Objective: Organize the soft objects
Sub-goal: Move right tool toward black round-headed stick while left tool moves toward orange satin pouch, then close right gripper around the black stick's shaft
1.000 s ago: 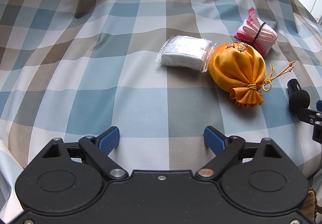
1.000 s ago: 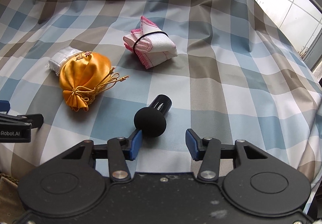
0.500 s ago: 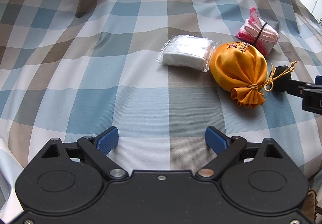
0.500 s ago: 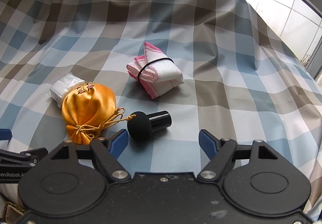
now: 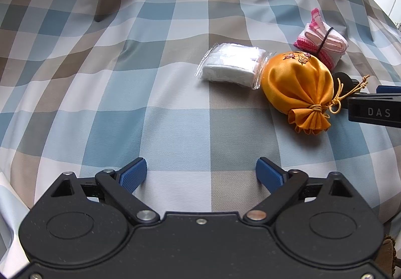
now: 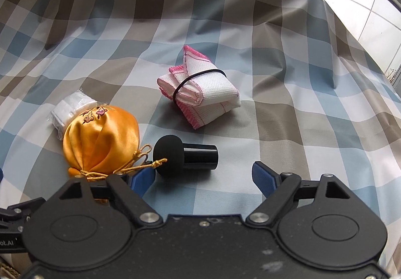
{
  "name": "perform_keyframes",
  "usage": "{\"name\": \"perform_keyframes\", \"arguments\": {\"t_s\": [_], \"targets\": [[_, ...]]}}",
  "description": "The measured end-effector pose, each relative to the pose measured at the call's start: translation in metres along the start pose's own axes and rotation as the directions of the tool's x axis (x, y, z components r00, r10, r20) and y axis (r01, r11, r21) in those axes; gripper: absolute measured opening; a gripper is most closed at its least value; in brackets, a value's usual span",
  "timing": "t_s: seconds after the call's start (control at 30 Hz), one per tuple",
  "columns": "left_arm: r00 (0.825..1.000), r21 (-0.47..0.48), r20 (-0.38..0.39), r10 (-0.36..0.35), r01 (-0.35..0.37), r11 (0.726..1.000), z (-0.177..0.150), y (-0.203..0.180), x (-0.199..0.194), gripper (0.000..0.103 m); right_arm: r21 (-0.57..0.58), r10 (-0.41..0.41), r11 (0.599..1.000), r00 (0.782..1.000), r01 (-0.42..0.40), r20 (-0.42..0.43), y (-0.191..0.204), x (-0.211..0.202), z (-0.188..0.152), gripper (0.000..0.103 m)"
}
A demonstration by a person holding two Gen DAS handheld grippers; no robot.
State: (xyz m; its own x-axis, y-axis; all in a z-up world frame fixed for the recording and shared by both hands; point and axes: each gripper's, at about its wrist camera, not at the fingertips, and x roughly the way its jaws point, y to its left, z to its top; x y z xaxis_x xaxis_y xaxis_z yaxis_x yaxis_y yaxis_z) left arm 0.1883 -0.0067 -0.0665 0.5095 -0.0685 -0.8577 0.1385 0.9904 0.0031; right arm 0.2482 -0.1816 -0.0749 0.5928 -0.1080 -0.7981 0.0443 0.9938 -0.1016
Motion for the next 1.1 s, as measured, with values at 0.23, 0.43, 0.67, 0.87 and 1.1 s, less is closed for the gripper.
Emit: {"name": "perform_keyframes", "arguments": {"t_s": [0.23, 0.43, 0.67, 0.87, 1.1], "targets": [[1.000, -0.021, -0.011, 0.002, -0.002, 1.000, 0.001, 0.002, 0.003, 0.099, 0.046, 0.000, 0.999, 1.000, 0.001, -0.017, 0.003, 0.017, -0.002, 0.102], [1.000, -0.024, -0.009, 0.004, -0.004, 1.000, 0.001, 0.002, 0.004, 0.100, 0.138, 0.033, 0.990, 0.998, -0.027, -0.044, -0.006, 0.027, -0.004, 0.103], [1.000, -0.025, -0.008, 0.013, -0.013, 1.000, 0.001, 0.000, 0.004, 0.101, 0.128, 0.036, 0.991, 0.999, -0.031, -0.039, -0.006, 0.026, -0.004, 0.103], [1.000, -0.025, -0.017, 0.006, -0.007, 1.000, 0.002, 0.001, 0.005, 0.101, 0.098, 0.074, 0.992, 0.997, -0.073, -0.007, -0.009, 0.011, -0.006, 0.058], [1.000, 0.001, 0.008, -0.028, 0.028, 1.000, 0.007, -0.003, -0.007, 0.083, 0.153, 0.102, 0.983, 0.995, -0.103, 0.012, -0.031, -0.016, -0.014, 0.057]]}}
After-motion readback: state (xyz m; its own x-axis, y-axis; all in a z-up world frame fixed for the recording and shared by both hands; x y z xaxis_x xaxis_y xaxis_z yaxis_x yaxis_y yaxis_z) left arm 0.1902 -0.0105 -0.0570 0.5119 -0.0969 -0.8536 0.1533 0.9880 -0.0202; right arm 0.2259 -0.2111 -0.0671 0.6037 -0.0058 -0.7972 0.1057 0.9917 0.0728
